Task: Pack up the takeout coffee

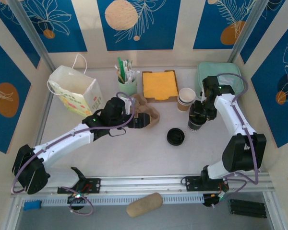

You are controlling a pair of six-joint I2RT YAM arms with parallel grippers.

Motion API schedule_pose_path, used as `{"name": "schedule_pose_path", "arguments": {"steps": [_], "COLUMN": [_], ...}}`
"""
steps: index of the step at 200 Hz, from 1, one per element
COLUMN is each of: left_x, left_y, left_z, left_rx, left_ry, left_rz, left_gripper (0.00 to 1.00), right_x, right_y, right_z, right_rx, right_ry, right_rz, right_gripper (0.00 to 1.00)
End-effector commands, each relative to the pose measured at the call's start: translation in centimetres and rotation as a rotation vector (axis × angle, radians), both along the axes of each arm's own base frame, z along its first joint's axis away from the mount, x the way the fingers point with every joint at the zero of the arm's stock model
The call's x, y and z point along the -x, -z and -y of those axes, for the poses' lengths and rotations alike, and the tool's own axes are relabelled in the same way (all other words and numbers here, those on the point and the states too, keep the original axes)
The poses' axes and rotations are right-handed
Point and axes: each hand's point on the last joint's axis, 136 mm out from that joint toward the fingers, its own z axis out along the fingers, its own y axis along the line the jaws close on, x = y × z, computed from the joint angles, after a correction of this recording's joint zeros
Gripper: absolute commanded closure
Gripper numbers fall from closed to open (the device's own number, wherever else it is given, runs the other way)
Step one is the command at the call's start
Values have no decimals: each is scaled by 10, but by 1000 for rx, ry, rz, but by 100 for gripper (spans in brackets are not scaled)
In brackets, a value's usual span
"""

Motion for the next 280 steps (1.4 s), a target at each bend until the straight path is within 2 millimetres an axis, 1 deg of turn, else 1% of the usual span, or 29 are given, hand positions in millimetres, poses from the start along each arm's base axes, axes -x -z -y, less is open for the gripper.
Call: {"name": "schedule_pose_path", "arguments": {"steps": [1,48,81,100,135,163,254,280], "left_x": [0,0,0,-1,-1,-1,-2,-3], "left_y": [-9,-9,-9,-9,-9,-8,-11,-11], "left_z": [10,11,11,11,11,11,10,10], "left_rx": [31,31,33,33,27,22,13,11], "left_ry": [32,36,35,32,32,29,29,29], "left_rz": [22,23,20,21,16,14,18,20], "left_gripper": [1,1,1,1,1,1,0,0], "right_x": [-7,-6,0,2,2,-1,-8,-10], "right_y": [0,18,28,28,24,16,-5,-14], "right_z": [3,2,-1,-2,-6,-8,-18,-18], "right_rx": [-3,-29,-47,-55,-62,-63,-96,-94], "right_ry": [18,47,55,58,51,43,17,10], "right_rz": [5,-36,-55,-47,-31,-9,52,77], "right_gripper": [44,43,34,28,21,15,9,3]}}
